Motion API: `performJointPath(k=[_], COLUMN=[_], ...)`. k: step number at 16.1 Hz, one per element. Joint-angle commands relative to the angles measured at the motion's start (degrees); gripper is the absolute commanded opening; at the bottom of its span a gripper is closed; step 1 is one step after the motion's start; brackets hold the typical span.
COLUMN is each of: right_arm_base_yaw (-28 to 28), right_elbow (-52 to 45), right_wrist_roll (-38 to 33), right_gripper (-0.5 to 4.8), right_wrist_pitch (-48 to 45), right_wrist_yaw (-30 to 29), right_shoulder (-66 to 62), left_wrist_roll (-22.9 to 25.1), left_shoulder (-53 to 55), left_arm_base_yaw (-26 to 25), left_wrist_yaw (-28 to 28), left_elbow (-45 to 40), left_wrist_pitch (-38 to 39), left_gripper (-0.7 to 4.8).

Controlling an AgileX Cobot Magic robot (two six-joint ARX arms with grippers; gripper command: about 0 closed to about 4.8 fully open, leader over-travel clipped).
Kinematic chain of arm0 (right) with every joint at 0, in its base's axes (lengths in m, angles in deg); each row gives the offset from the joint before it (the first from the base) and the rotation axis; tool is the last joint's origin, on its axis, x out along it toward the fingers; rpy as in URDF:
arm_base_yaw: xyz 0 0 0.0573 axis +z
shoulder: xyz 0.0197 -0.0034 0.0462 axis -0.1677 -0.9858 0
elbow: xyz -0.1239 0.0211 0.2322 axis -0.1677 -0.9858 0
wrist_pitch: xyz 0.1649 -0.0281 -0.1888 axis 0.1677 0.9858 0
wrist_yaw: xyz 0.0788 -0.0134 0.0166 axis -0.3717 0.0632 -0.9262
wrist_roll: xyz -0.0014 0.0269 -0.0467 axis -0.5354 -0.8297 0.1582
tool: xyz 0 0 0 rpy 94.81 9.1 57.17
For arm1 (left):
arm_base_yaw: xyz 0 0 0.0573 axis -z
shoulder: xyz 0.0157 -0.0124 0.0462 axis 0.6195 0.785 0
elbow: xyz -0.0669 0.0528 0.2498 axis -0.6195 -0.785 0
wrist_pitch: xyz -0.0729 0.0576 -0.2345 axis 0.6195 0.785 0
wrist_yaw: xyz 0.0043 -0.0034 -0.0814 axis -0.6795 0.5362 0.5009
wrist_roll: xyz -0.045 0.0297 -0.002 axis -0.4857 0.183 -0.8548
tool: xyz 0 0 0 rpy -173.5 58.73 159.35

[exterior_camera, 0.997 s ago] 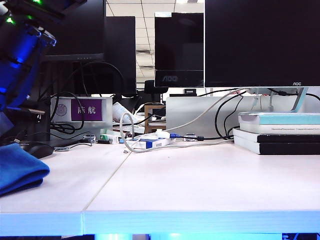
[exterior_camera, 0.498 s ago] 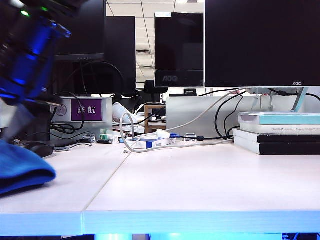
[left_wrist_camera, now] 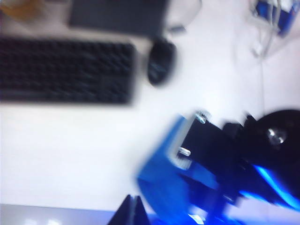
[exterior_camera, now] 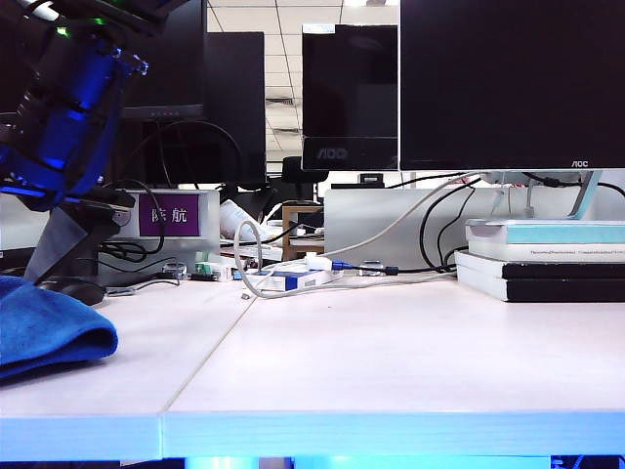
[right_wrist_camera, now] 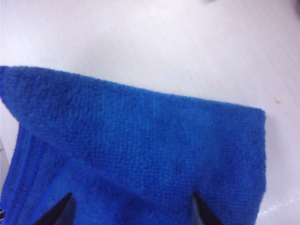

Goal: Wipe the table from right to left using the rag.

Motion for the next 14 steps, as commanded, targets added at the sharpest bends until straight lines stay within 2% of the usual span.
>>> performJointPath(k=[1,5,7,10,11,14], right_arm_base_yaw=[0.0,-0.1,-0.1,-0.3,-0.4,-0.5], right_elbow=[0.3,0.3,0.2,0.2,0.2,0.3], right_wrist_roll=[0.2,0.2,0.2,0.2,0.2,0.2], right_gripper=[3.16,3.15,3.15,3.15,3.15,3.15], right_wrist_pitch=[-0.2,-0.2,-0.1,-0.1,0.0,-0.1], right_wrist_yaw=[-0.2,-0.2,-0.2,0.0,0.0,0.0], right_shoulder=[0.6,0.6,0.6,0.6,0.6,0.6], left_wrist_roll=[2.3,3.4,5.2,8.5,9.1,9.6], left_shoulder=[-0.2,-0.1,-0.1,0.7,0.8,1.1], left_arm_base_yaw=[-2.6,-6.6,-11.3,-17.1,-19.2,-22.4], left_wrist_yaw=[12.6,22.9,31.5,33.6,36.6,38.4], left_elbow=[-9.1,-23.1,-29.7,-34.1,-35.6,-38.9], left_wrist_pitch=[-4.9,-14.4,-19.5,-20.0,-20.5,-23.0], left_gripper=[-0.05,-0.05,-0.05,-0.05,-0.05,-0.05])
